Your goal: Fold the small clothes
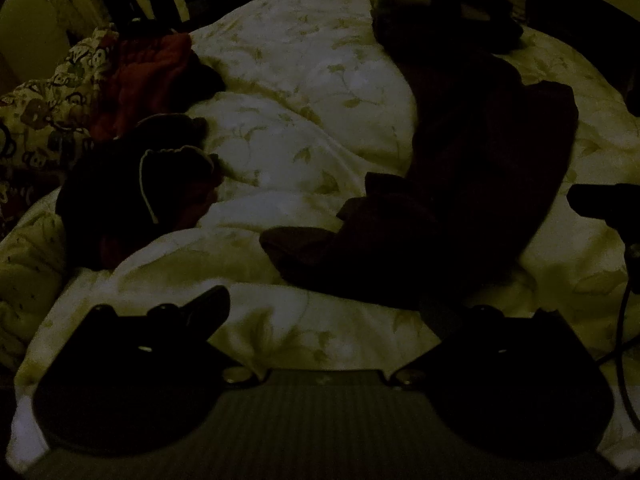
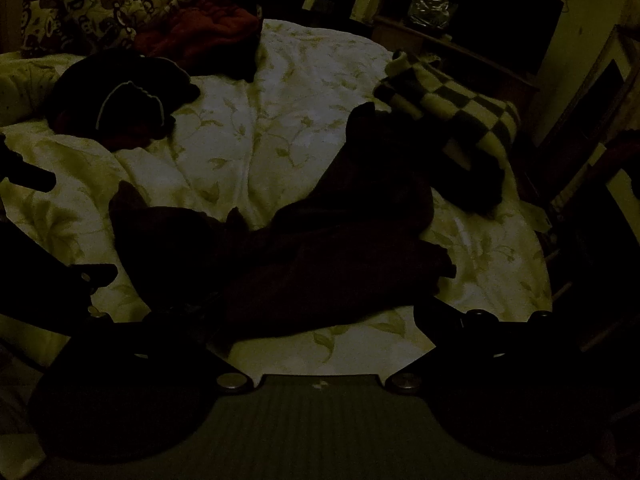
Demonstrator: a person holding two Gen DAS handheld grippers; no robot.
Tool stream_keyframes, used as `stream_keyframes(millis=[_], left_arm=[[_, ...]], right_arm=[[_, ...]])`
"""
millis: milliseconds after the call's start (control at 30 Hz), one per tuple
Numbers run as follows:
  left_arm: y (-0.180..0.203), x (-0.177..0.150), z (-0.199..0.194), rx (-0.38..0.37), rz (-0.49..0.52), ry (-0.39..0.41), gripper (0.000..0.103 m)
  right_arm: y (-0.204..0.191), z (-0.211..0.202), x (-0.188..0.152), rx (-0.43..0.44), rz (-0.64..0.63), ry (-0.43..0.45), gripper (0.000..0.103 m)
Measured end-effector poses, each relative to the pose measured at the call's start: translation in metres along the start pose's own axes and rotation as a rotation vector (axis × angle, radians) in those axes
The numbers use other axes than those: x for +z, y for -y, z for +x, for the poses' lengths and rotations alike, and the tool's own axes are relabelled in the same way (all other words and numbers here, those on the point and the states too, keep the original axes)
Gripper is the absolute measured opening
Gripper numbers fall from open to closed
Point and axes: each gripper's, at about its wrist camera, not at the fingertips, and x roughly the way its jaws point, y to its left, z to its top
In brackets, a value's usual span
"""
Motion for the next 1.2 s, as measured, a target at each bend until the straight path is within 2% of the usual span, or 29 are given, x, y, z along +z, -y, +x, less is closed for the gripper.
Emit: stream_keyframes(millis=[100,467,967,1133,1200], left_arm=[[-0.0004,0.0008,-0.0036,0.007,0.0,0.011,0.103],[-0.0009,0.0017,-0.003,-0.029,0.001,-0.053,0.103],[0.0004,0.0013,-0.0033,-0.035,0.004,-0.075,0.103],[0.0013,0.0003,-0.0045,-0.014,-0.003,-0.023,0.103],[0.0013,0.0007,-0.0044,-0.013,-0.002,-0.026,0.103]], right_arm=[[0.0,0.0005,0.0008,0.0,-0.001,-0.003,0.103],[0.0,0.0006,0.0005,-0.001,-0.001,-0.002,0.103],[-0.0005,0.0008,0.0006,0.0,-0.003,-0.002,0.103],[-0.004,-0.0008,0.0017,0.002,-0.007,0.001,0.103],[-0.004,-0.0009,0.0015,0.003,-0.007,0.002,0.103]])
